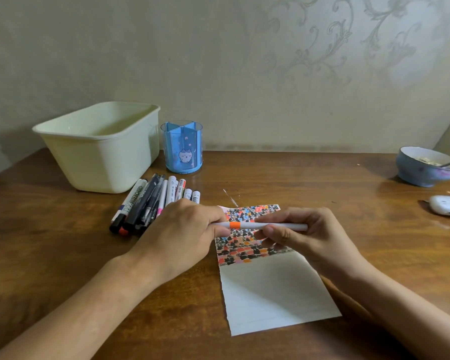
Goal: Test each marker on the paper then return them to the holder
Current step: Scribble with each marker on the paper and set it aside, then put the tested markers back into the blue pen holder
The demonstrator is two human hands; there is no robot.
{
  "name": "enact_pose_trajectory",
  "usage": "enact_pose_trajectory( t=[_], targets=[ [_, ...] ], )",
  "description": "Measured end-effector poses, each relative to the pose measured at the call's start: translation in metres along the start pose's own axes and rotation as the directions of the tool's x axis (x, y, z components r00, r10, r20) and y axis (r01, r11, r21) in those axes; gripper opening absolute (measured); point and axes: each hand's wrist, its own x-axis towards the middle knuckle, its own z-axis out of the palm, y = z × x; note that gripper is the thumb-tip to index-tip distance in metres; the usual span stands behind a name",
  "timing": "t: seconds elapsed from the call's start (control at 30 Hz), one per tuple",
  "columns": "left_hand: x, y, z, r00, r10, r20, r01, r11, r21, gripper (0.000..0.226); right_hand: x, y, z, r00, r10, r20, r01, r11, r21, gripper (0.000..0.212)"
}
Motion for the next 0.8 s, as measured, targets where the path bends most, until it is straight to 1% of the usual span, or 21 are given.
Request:
enact_pose_trajectory(
  t=[0.13, 0.2, 0.27, 0.3, 0.33, 0.4, 0.43, 0.5, 0.53, 0.57, 0.6, 0.7, 0.73, 0.8],
  targets=[
    [-0.001, 0.004, -0.001, 0.997, 0.028, -0.072, -0.027, 0.999, 0.019, 0.013, 0.0, -0.002, 0.001, 1.0, -0.007, -0.014, 0.008, 0.999, 0.052, 0.017],
    [-0.001, 0.003, -0.007, 0.995, 0.022, -0.094, -0.018, 0.999, 0.039, 0.012, 0.003, -0.005, 0.002, 1.0, -0.004, -0.004, 0.005, 1.0, 0.026, 0.017],
    [0.002, 0.002, -0.015, 0.996, 0.001, -0.092, 0.0, 1.0, 0.016, 0.008, 0.006, -0.011, 0.003, 1.0, 0.014, 0.008, -0.014, 1.0, -0.026, 0.019],
    [0.004, 0.002, -0.021, 0.996, -0.024, -0.083, 0.024, 1.0, -0.004, 0.004, 0.007, -0.015, 0.005, 1.0, 0.006, 0.014, -0.005, 0.995, -0.1, 0.021],
    [0.006, 0.002, -0.026, 0.997, -0.049, -0.064, 0.048, 0.999, -0.016, 0.002, 0.009, -0.018, 0.006, 1.0, -0.021, 0.018, 0.024, 0.975, -0.222, 0.022],
    [0.01, 0.0, -0.033, 0.997, -0.082, 0.005, 0.082, 0.996, -0.025, 0.012, 0.013, -0.022, 0.009, 0.996, -0.083, 0.045, 0.095, 0.867, -0.489, 0.022],
    [0.012, -0.003, -0.037, 0.994, -0.1, 0.051, 0.102, 0.994, -0.026, 0.024, 0.016, -0.024, 0.009, 0.992, -0.111, 0.065, 0.128, 0.803, -0.583, 0.021],
    [0.02, -0.015, -0.046, 0.984, -0.136, 0.115, 0.143, 0.988, -0.054, 0.058, 0.026, -0.028, 0.007, 0.986, -0.148, 0.073, 0.158, 0.718, -0.678, 0.018],
    [0.026, -0.024, -0.052, 0.985, -0.145, 0.095, 0.151, 0.987, -0.06, 0.073, 0.032, -0.03, 0.005, 0.986, -0.156, 0.057, 0.152, 0.706, -0.692, 0.016],
    [0.034, -0.035, -0.056, 0.987, -0.153, 0.046, 0.155, 0.987, -0.037, 0.08, 0.037, -0.031, 0.003, 0.988, -0.151, 0.032, 0.132, 0.72, -0.681, 0.015],
    [0.042, -0.047, -0.06, 0.987, -0.163, -0.008, 0.163, 0.986, 0.015, 0.082, 0.042, -0.03, 0.002, 0.991, -0.137, 0.0, 0.105, 0.76, -0.641, 0.014],
    [0.074, -0.07, -0.067, 0.974, -0.196, -0.112, 0.218, 0.946, 0.24, 0.069, 0.05, -0.02, 0.002, 0.995, -0.055, -0.087, 0.009, 0.888, -0.459, 0.009],
    [0.085, -0.073, -0.067, 0.973, -0.203, -0.114, 0.228, 0.927, 0.297, 0.067, 0.05, -0.016, 0.003, 0.995, -0.032, -0.095, -0.009, 0.913, -0.407, 0.006],
    [0.106, -0.081, -0.066, 0.972, -0.22, -0.079, 0.233, 0.881, 0.412, 0.063, 0.047, -0.009, 0.004, 0.997, -0.017, -0.069, -0.008, 0.938, -0.348, 0.007]
  ],
)
